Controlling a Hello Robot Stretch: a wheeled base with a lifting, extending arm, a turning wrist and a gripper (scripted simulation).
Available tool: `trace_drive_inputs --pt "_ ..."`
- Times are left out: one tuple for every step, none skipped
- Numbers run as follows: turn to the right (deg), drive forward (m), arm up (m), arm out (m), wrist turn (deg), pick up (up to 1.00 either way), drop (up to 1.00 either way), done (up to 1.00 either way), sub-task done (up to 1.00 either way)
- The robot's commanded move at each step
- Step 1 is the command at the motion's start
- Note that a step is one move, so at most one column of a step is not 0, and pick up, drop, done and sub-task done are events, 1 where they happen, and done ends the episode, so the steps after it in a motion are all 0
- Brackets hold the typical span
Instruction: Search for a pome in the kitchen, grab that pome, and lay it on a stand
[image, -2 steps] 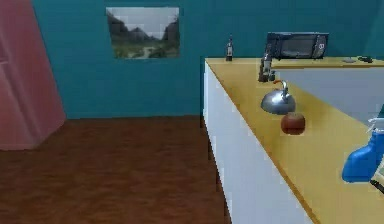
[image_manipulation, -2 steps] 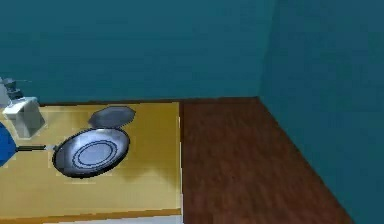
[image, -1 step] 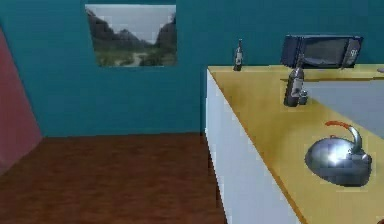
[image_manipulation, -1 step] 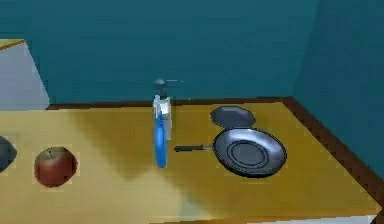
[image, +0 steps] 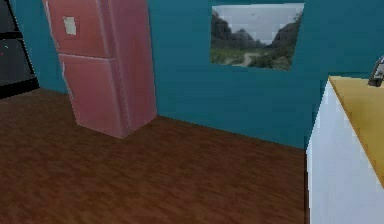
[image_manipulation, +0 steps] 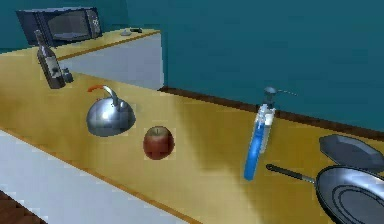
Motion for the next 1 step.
trace_drive_inputs --pt "0.0 0.0 0.5 0.0 0.0 0.0 0.0 0.0 0.0"
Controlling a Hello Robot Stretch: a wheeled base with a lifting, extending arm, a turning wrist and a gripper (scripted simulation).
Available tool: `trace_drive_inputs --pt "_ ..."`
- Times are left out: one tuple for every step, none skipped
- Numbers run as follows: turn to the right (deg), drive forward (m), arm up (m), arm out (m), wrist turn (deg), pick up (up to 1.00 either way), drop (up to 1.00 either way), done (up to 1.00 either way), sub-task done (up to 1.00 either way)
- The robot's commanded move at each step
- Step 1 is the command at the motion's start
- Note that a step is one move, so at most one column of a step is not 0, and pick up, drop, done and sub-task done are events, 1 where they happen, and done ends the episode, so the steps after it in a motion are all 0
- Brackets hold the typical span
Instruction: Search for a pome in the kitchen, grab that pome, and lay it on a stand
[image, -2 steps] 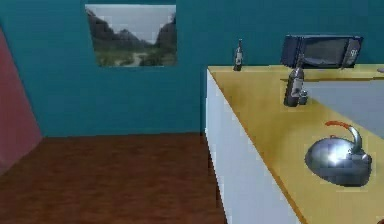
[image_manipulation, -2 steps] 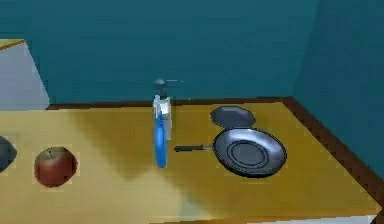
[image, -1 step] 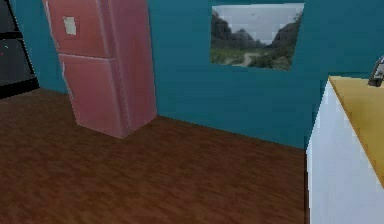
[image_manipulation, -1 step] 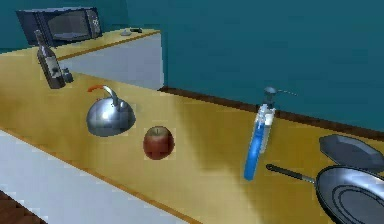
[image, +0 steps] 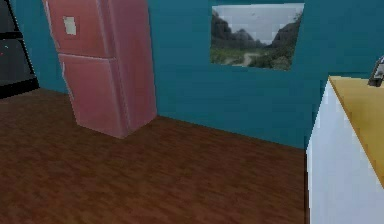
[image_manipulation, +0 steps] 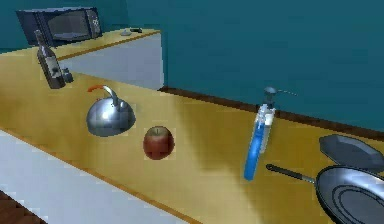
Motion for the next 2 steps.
trace_drive_inputs --pt "0.0 0.0 0.38 0.0 0.0 0.0 0.0 0.0 0.0" --pt "0.0 0.0 0.0 0.22 0.0 0.0 0.0 0.0 0.0"
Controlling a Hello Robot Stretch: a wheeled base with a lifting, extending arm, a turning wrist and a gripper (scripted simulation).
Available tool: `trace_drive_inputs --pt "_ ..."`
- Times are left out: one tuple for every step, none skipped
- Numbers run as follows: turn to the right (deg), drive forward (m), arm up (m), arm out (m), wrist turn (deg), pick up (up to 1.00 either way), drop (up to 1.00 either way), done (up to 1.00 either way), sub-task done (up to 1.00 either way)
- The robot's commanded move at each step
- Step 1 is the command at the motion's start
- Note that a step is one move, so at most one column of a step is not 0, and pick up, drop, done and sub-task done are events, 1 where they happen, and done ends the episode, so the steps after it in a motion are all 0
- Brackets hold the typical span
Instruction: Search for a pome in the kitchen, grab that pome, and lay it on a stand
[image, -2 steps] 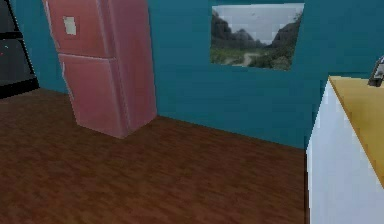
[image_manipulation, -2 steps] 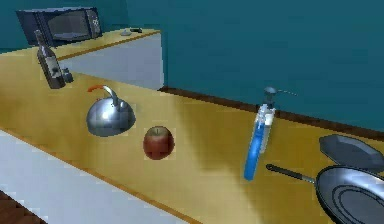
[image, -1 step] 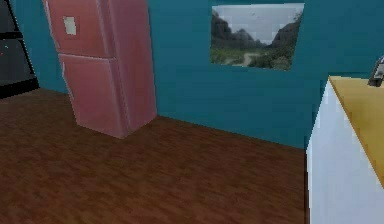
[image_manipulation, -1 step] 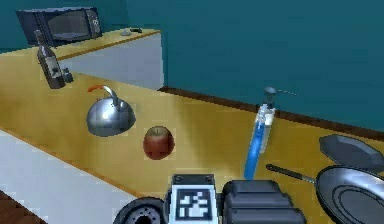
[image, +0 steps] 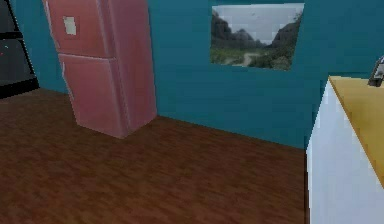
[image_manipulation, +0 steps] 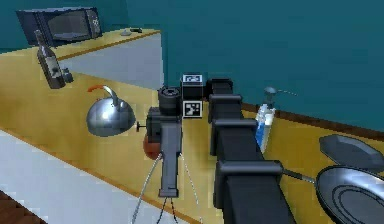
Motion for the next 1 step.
trace_drive_inputs --pt "0.0 0.0 0.0 0.0 45.0 0.0 0.0 0.0 0.0"
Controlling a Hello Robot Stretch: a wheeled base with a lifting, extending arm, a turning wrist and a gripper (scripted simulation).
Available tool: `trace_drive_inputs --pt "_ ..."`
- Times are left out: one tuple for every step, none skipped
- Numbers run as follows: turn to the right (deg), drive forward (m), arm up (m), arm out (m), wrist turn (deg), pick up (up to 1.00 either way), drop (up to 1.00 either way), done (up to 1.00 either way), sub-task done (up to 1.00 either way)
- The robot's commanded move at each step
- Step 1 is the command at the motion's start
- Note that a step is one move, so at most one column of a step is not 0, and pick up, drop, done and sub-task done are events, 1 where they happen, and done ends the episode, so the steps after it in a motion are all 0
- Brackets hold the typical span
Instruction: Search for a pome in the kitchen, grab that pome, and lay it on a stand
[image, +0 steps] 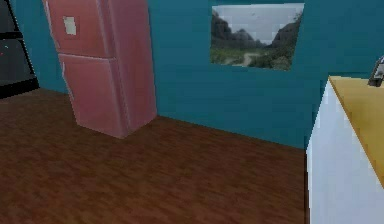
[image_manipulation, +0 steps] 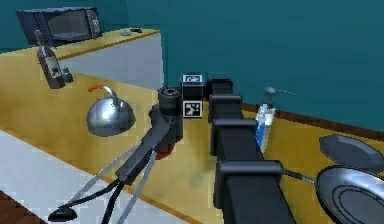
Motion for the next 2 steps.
trace_drive_inputs --pt "0.0 0.0 0.0 0.0 45.0 0.0 0.0 0.0 0.0" --pt "0.0 0.0 0.0 0.0 45.0 0.0 0.0 0.0 0.0"
